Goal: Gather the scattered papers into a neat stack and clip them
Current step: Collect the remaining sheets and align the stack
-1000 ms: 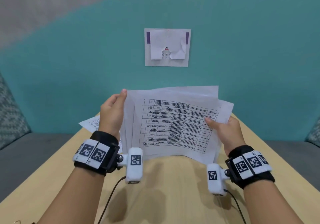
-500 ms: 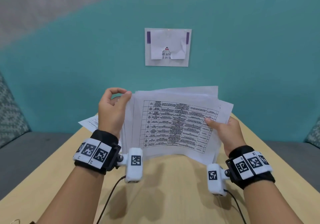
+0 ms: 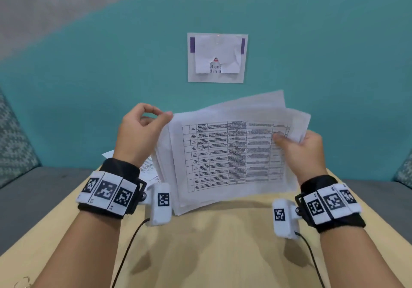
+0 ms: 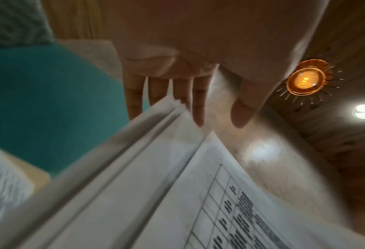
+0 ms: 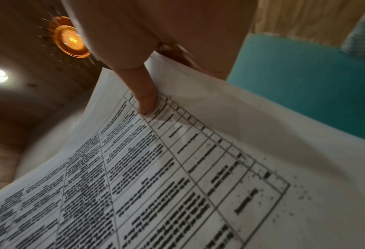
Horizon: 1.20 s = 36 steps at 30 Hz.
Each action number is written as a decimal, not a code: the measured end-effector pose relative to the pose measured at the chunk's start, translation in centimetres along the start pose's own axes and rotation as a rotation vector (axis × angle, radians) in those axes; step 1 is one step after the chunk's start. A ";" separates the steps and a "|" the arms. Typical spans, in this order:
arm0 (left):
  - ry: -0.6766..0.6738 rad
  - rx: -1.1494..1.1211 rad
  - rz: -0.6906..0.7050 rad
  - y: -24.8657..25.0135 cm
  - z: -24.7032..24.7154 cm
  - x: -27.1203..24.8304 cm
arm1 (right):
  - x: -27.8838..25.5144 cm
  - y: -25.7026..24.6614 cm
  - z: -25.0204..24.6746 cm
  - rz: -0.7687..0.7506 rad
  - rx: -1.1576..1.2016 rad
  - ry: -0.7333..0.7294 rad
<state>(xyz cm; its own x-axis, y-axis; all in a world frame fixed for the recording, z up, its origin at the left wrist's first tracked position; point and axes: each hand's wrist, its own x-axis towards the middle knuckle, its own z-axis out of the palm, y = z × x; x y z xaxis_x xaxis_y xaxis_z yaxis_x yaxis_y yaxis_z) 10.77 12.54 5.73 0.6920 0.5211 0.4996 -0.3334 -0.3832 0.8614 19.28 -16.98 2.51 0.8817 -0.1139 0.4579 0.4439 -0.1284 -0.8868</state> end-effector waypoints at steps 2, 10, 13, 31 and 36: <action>-0.041 0.139 0.072 1.1 -0.4 -0.3 | 0.0 -1.5 -0.2 -0.093 -0.040 0.029; -0.251 0.341 0.248 6.2 0.4 -2.9 | -1.2 -6.0 -0.6 -0.540 -0.223 -0.016; -0.315 0.374 0.204 6.8 -0.1 -3.1 | -2.2 -8.1 -0.6 -0.671 -0.243 -0.057; -0.167 -0.245 -0.184 3.1 0.5 -1.7 | -1.4 -4.3 1.2 0.253 0.346 -0.292; -0.083 -0.107 -0.146 0.6 2.7 -1.6 | -1.9 -3.5 3.5 -0.006 0.158 -0.084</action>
<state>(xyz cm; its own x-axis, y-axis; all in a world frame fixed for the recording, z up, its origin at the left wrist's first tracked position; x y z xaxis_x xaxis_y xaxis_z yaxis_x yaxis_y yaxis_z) 11.18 9.45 5.24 0.7869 0.4990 0.3630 -0.2886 -0.2224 0.9313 16.57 -12.83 4.53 0.8864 -0.0300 0.4619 0.4627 0.0280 -0.8861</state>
